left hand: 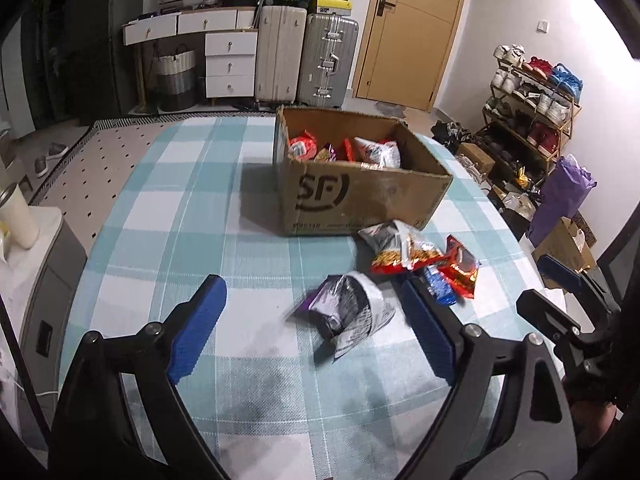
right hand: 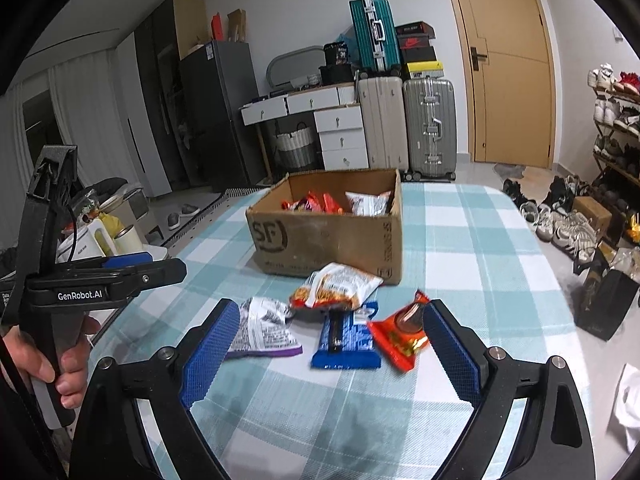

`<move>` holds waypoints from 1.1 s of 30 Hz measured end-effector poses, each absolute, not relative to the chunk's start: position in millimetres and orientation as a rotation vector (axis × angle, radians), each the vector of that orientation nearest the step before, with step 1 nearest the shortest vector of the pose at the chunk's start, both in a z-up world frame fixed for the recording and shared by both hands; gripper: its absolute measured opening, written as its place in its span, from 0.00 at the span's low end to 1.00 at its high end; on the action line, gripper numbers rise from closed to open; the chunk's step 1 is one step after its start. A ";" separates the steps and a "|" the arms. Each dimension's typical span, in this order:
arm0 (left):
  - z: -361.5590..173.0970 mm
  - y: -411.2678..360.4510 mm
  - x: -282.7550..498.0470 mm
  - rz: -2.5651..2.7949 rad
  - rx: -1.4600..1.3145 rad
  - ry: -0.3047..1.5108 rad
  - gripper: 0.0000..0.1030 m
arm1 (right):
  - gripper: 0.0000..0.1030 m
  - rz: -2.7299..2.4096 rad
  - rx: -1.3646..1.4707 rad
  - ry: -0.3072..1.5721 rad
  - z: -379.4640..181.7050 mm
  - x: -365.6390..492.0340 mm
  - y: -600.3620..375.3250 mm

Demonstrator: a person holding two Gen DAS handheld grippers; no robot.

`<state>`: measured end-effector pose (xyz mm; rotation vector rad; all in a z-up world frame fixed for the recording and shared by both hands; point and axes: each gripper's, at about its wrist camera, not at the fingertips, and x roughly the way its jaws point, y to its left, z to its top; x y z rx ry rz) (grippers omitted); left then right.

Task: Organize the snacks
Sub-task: 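Move both open tools back toward the remaining snacks, then grasp the red Oreo pack with the right tool while the left tool lowers onto the white-purple bag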

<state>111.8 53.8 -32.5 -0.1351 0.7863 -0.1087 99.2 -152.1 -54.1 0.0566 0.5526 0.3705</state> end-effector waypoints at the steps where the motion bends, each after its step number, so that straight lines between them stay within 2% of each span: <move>1: -36.5 54.5 112.8 -0.106 -0.135 0.791 0.86 | 0.92 0.370 0.063 0.559 -58.1 100.7 -152.0; 22: -99.7 52.5 152.8 -0.160 -0.138 0.874 0.98 | 0.92 0.291 0.255 0.742 -124.9 167.3 -185.0; 33: -121.6 58.5 172.8 -0.167 -0.143 0.933 0.99 | 0.92 0.227 0.350 0.816 -145.6 211.6 -205.9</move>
